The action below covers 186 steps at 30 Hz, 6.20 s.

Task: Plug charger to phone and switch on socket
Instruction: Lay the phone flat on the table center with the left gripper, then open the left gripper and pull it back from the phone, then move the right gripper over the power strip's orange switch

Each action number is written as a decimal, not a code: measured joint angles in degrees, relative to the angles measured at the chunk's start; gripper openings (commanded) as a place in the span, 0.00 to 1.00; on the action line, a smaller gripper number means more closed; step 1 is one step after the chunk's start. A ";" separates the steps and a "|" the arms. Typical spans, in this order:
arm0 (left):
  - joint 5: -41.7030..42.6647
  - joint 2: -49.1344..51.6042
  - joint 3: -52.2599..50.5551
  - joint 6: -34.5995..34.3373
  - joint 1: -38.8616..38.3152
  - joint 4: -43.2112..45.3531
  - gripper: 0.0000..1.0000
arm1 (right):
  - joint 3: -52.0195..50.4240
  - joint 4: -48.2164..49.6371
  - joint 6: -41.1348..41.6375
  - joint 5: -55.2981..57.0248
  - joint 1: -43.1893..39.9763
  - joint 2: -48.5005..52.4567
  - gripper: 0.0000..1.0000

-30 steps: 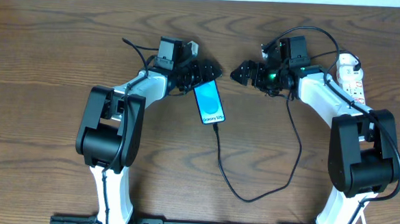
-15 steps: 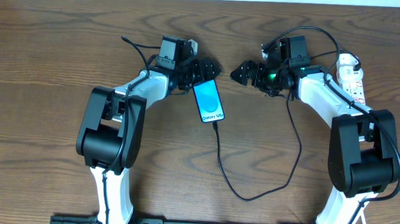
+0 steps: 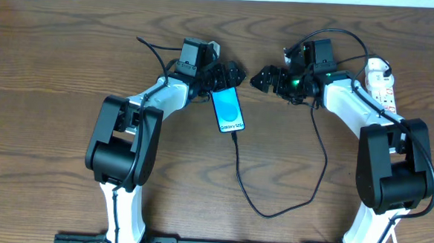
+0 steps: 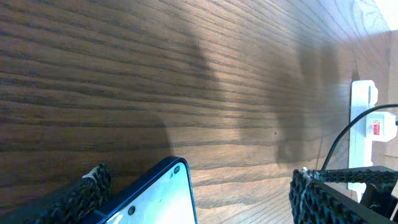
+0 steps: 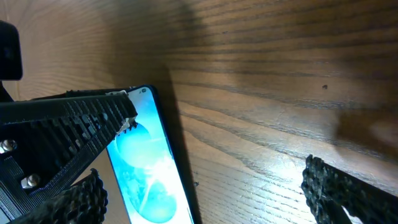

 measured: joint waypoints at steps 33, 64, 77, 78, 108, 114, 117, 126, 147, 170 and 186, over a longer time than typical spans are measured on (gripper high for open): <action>-10.51 -0.07 0.00 0.13 -1.40 2.36 0.95 | 0.00 -0.04 0.00 0.33 0.00 0.00 0.99; -15.58 -0.07 0.07 -1.36 -4.76 3.15 1.00 | 0.00 -0.09 0.00 0.94 0.00 0.00 0.99; -22.05 0.37 0.00 -1.84 -5.60 5.22 0.98 | 0.00 -0.46 0.00 0.94 0.00 0.00 0.99; -22.64 0.46 -0.02 -1.84 -5.60 5.38 0.98 | 0.00 -0.46 0.00 0.94 0.00 0.00 0.99; -25.57 -13.51 -2.29 7.08 4.35 -8.72 0.98 | -0.02 -0.90 0.02 1.84 0.00 0.00 0.99; -26.01 -27.76 -2.38 12.17 5.95 -26.97 0.98 | -0.11 -0.92 0.02 2.47 0.00 0.00 0.99; -26.64 -34.99 -2.49 12.90 6.21 -33.03 0.98 | -0.11 -0.98 0.02 2.75 0.00 0.00 0.99; -27.04 -51.52 -2.49 13.86 6.21 -44.50 0.98 | -0.11 -0.92 0.02 3.43 0.00 0.00 0.99; -27.04 -52.59 -2.49 13.86 6.21 -45.48 0.98 | -0.11 -2.29 0.02 7.87 0.02 0.00 0.99; -27.04 -52.59 -2.49 13.86 6.21 -45.48 0.98 | 0.24 -4.00 0.02 8.33 -0.17 0.00 0.99; -27.04 -52.59 -2.49 13.86 6.21 -45.51 0.98 | 22.88 -24.79 -4.83 7.48 -18.34 -9.44 0.99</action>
